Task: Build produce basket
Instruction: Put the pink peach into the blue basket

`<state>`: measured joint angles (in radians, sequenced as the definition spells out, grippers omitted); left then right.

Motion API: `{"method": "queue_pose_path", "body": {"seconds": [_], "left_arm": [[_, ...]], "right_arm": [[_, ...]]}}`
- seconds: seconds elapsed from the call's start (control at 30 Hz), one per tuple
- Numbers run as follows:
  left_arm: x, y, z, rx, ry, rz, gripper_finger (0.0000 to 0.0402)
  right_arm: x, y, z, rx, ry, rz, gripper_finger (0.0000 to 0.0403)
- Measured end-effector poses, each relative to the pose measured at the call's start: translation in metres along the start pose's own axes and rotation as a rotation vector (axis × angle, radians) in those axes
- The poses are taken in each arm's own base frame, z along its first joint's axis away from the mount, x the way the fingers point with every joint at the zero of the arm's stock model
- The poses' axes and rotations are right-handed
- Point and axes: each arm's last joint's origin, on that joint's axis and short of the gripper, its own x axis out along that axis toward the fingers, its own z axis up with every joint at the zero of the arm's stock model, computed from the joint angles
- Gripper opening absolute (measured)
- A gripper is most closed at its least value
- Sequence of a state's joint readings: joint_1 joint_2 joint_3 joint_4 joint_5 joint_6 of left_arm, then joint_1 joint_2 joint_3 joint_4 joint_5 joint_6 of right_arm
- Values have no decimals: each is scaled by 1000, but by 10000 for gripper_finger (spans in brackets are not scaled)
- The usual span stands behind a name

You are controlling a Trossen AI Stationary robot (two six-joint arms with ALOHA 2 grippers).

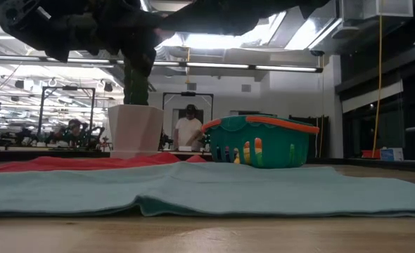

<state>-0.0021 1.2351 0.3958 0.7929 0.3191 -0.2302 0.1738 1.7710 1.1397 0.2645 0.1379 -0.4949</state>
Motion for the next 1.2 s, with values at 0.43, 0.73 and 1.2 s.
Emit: {"method": "queue_pose_path", "body": {"seconds": [0.43, 0.73, 1.2], "left_arm": [[-11, -10, 14, 23, -31, -87, 94], [-23, -15, 15, 128, 37, -72, 69], [-52, -31, 14, 221, 166, 117, 34]], "right_arm": [[2, 8, -18, 30, 130, 58, 58], [-6, -10, -12, 187, 109, 1, 57], [-13, -47, -35, 409, 195, -18, 47]]}}
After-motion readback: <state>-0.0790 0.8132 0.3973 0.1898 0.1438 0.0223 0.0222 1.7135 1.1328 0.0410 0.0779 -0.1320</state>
